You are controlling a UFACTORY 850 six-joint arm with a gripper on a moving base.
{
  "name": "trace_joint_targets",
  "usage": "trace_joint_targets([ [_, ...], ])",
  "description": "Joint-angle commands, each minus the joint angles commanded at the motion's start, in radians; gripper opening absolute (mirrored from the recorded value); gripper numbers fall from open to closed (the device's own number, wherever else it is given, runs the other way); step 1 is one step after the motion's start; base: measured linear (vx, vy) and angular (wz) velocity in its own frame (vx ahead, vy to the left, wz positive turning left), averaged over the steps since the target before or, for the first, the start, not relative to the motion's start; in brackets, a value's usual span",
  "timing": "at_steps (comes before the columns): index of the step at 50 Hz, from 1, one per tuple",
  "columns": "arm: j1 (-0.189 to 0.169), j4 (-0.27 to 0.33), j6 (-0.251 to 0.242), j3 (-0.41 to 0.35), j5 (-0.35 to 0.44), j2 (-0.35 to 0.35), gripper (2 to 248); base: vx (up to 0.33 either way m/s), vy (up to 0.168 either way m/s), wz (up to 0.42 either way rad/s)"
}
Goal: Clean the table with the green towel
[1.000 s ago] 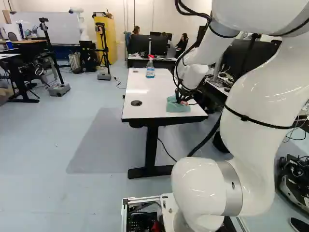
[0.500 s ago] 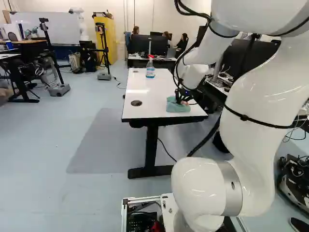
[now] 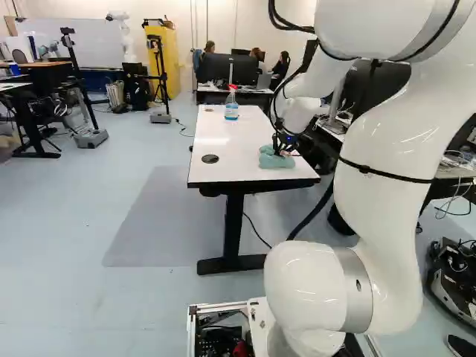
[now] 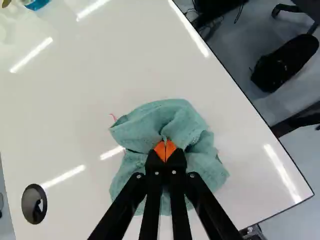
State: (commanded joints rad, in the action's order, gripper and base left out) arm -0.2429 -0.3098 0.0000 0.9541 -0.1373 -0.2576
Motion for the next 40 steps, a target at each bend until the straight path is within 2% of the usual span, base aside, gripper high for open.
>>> trace_joint_targets([
  [19, 0.009, 0.0, 0.0, 0.099, 0.0, -0.081, 20, 0.0, 0.0, 0.0],
  [40, 0.064, 0.0, 0.0, 0.149, 0.0, -0.121, 20, 0.0, 0.0, 0.0],
])
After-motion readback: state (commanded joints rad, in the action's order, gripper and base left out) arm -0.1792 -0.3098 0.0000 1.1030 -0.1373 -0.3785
